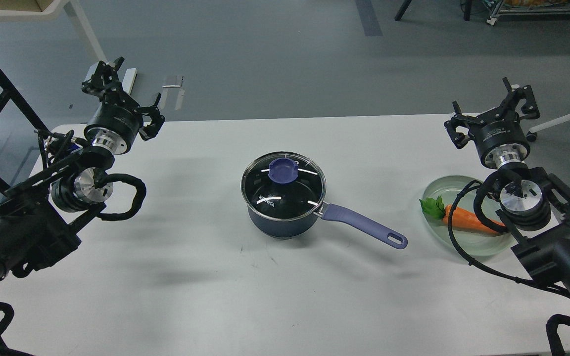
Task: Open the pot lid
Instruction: 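Raise the right arm and swing its gripper toward the pan handle, then lower the right gripper onto the purple pan handle and grasp it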
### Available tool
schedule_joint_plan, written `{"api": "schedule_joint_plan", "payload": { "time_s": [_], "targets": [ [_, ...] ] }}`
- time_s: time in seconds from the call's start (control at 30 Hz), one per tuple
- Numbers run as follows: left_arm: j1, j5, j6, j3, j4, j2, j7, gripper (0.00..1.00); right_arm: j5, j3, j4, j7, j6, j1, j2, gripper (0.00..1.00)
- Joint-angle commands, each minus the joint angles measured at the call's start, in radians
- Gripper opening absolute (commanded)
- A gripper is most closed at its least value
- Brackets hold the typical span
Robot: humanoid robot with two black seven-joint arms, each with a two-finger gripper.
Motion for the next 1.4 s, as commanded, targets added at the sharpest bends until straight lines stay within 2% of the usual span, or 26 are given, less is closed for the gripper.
{"api": "schedule_joint_plan", "payload": {
  "time_s": [0.0, 0.17, 0.33, 0.47, 0.57, 0.7, 0.87, 1.1, 1.37],
  "targets": [
    [0.001, 0.003, 0.003, 0.009, 0.0, 0.003, -0.004, 0.99, 0.0, -0.015, 0.002, 0.001, 0.004, 0.004, 0.0, 1.0],
    [-0.002, 0.025, 0.084, 0.018, 0.008, 0.002, -0.022, 0.99, 0.0, -0.031, 0.011, 0.001, 0.024, 0.001, -0.009, 1.0],
    [-0.007, 0.025, 0.086, 0.018, 0.002, 0.015, -0.022, 0.99, -0.005, -0.102, 0.04, 0.001, 0.024, 0.038, -0.081, 1.0],
    [-0.007, 0.026, 0.047, 0.017, -0.004, 0.037, -0.012, 0.99, -0.021, -0.298, 0.11, -0.001, 0.022, 0.13, -0.217, 1.0],
    [-0.014, 0.029, 0.049, 0.018, -0.004, 0.039, 0.004, 0.99, -0.074, -0.494, 0.161, -0.001, 0.018, 0.248, -0.32, 1.0],
    [-0.027, 0.029, 0.041, 0.017, -0.003, 0.039, 0.014, 0.99, -0.152, -0.666, 0.209, -0.001, 0.015, 0.372, -0.385, 1.0],
    [-0.031, 0.071, 0.037, 0.012, -0.006, 0.052, 0.028, 0.99, -0.383, -0.84, 0.337, -0.002, 0.006, 0.519, -0.471, 1.0],
    [-0.031, 0.072, 0.04, 0.009, -0.024, 0.065, 0.024, 0.99, -0.822, -1.203, 0.452, -0.004, -0.033, 0.766, -0.465, 1.0],
    [-0.03, 0.074, 0.029, 0.011, -0.058, 0.104, 0.027, 0.99, -1.109, -1.493, 0.598, -0.005, -0.034, 0.934, -0.388, 0.98]
  ]
}}
